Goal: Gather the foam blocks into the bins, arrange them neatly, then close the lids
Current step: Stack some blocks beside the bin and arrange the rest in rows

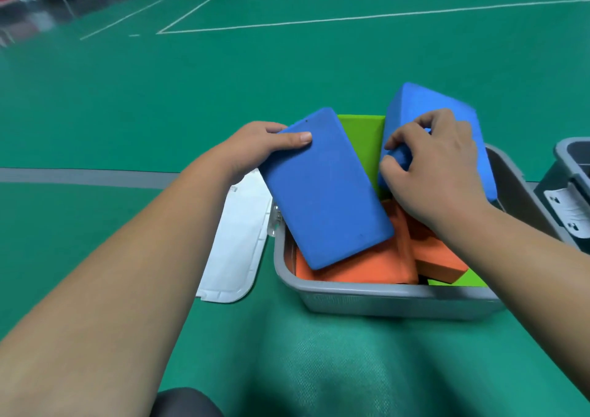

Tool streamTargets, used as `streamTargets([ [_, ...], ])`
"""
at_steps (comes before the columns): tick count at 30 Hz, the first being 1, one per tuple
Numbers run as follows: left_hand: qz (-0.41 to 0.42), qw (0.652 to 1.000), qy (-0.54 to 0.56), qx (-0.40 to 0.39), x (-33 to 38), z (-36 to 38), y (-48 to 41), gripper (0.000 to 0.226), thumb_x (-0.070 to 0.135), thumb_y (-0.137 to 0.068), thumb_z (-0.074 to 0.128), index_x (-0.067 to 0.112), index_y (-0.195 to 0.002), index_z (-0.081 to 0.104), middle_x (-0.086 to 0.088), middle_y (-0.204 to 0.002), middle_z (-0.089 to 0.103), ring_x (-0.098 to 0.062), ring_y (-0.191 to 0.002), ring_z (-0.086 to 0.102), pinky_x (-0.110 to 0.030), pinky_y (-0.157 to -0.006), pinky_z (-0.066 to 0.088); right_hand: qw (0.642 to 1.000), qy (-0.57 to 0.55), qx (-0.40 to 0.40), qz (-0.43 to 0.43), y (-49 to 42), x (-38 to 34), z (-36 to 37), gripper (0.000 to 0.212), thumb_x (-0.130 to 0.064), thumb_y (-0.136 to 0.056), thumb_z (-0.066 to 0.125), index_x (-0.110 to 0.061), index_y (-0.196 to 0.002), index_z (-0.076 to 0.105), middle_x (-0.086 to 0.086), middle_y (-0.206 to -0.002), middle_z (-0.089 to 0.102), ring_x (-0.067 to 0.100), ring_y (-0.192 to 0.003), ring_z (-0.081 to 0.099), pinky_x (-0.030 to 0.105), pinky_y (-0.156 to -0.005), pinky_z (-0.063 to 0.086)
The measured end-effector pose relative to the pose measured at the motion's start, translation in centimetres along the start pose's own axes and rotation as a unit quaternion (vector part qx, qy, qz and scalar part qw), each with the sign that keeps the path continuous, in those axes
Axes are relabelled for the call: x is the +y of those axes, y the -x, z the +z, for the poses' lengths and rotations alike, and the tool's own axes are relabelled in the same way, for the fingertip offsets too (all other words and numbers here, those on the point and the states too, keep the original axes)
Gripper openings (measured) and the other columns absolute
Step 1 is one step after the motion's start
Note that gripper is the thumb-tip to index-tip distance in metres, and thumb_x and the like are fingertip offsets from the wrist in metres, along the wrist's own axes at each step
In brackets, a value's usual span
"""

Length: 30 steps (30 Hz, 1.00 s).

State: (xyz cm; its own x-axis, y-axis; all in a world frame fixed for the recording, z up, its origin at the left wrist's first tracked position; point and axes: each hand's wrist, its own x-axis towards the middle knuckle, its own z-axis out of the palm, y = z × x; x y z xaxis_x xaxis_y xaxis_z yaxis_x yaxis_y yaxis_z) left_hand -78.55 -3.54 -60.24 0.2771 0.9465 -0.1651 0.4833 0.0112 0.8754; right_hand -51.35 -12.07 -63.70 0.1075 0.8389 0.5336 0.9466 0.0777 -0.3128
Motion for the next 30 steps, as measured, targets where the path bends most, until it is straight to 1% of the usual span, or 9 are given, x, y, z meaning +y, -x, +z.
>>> streamTargets([
  [6,-0.049,0.985,0.122,0.114,-1.5,-3.9,0.9,0.059,0.051,-0.075,0.086,0.011,-0.117,0.076,-0.003,-0.109,0.079,-0.024,-0.103,0.076,-0.046,-0.102,0.056,1.0,0.014,-0.007,-0.004,-0.1,-0.7,0.6,0.02,-0.036,-0.086,0.062,-0.027,-0.102,0.071,0.005,-0.118,0.052,0.036,-0.108,0.047,0.045,-0.091,0.04],
  [9,-0.067,0.952,0.224,0.198,-2.8,-5.0,1.6,0.067,0.054,-0.068,0.09,0.015,-0.12,0.074,0.001,-0.11,0.079,-0.02,-0.103,0.076,-0.044,-0.099,0.058,0.999,0.031,-0.012,-0.01,-0.1,-1.0,1.0,0.022,-0.035,-0.085,0.063,-0.025,-0.102,0.072,0.005,-0.116,0.053,0.037,-0.106,0.048,0.045,-0.089,0.041],
  [12,-0.097,0.911,0.282,0.285,-3.8,-4.8,1.9,0.058,0.058,-0.077,0.083,0.022,-0.119,0.069,0.006,-0.109,0.078,-0.018,-0.099,0.076,-0.038,-0.083,0.062,0.999,0.049,-0.009,-0.013,0.0,-1.4,1.4,0.023,-0.033,-0.083,0.064,-0.023,-0.101,0.073,0.006,-0.115,0.055,0.037,-0.104,0.048,0.045,-0.087,0.041],
  [15,-0.149,0.873,0.314,0.342,-4.3,-3.7,1.4,0.057,0.066,-0.085,0.07,0.022,-0.119,0.059,0.003,-0.11,0.069,-0.021,-0.094,0.071,-0.045,-0.08,0.062,0.998,0.057,-0.011,-0.008,0.0,-1.9,1.6,0.022,-0.031,-0.082,0.065,-0.022,-0.1,0.073,0.007,-0.113,0.055,0.038,-0.104,0.048,0.045,-0.085,0.041],
  [20,-0.208,0.882,0.303,0.293,-5.0,0.5,-0.3,0.052,0.063,-0.092,0.059,0.021,-0.122,0.051,0.007,-0.104,0.062,-0.028,-0.1,0.065,-0.045,-0.084,0.052,0.998,0.062,-0.026,-0.006,0.0,-2.4,1.8,0.02,-0.033,-0.083,0.063,-0.023,-0.098,0.073,0.007,-0.113,0.056,0.038,-0.104,0.049,0.046,-0.087,0.041],
  [23,-0.237,0.883,0.325,0.242,-6.0,2.8,-1.6,0.049,0.059,-0.096,0.049,0.025,-0.13,0.054,0.004,-0.116,0.069,-0.029,-0.101,0.071,-0.034,-0.066,0.049,0.996,0.077,-0.04,-0.006,-0.1,-2.5,1.7,0.021,-0.034,-0.084,0.062,-0.023,-0.099,0.072,0.007,-0.114,0.056,0.038,-0.105,0.049,0.046,-0.088,0.041],
  [26,-0.27,0.884,0.316,0.212,-6.2,3.7,-1.6,0.042,0.058,-0.098,0.041,0.029,-0.127,0.05,0.002,-0.119,0.069,-0.033,-0.1,0.072,-0.034,-0.058,0.042,0.995,0.084,-0.055,-0.008,-0.1,-2.5,1.6,0.022,-0.036,-0.085,0.061,-0.025,-0.101,0.072,0.005,-0.114,0.056,0.037,-0.106,0.048,0.045,-0.089,0.041],
  [28,-0.28,0.885,0.317,0.195,-6.5,3.5,-1.4,0.04,0.056,-0.099,0.043,0.027,-0.125,0.051,0.0,-0.116,0.072,-0.03,-0.098,0.074,-0.038,-0.065,0.053,0.994,0.086,-0.065,-0.013,0.0,-2.6,1.6,0.023,-0.036,-0.085,0.06,-0.026,-0.102,0.072,0.004,-0.114,0.055,0.036,-0.106,0.048,0.045,-0.09,0.04],
  [30,-0.273,0.878,0.344,0.191,-7.0,3.2,-1.7,0.041,0.058,-0.098,0.051,0.026,-0.124,0.054,0.0,-0.112,0.076,-0.026,-0.097,0.077,-0.044,-0.084,0.062,0.993,0.09,-0.072,-0.02,0.1,-2.6,1.6,0.024,-0.037,-0.085,0.06,-0.026,-0.103,0.071,0.003,-0.114,0.055,0.035,-0.106,0.048,0.044,-0.09,0.04],
])
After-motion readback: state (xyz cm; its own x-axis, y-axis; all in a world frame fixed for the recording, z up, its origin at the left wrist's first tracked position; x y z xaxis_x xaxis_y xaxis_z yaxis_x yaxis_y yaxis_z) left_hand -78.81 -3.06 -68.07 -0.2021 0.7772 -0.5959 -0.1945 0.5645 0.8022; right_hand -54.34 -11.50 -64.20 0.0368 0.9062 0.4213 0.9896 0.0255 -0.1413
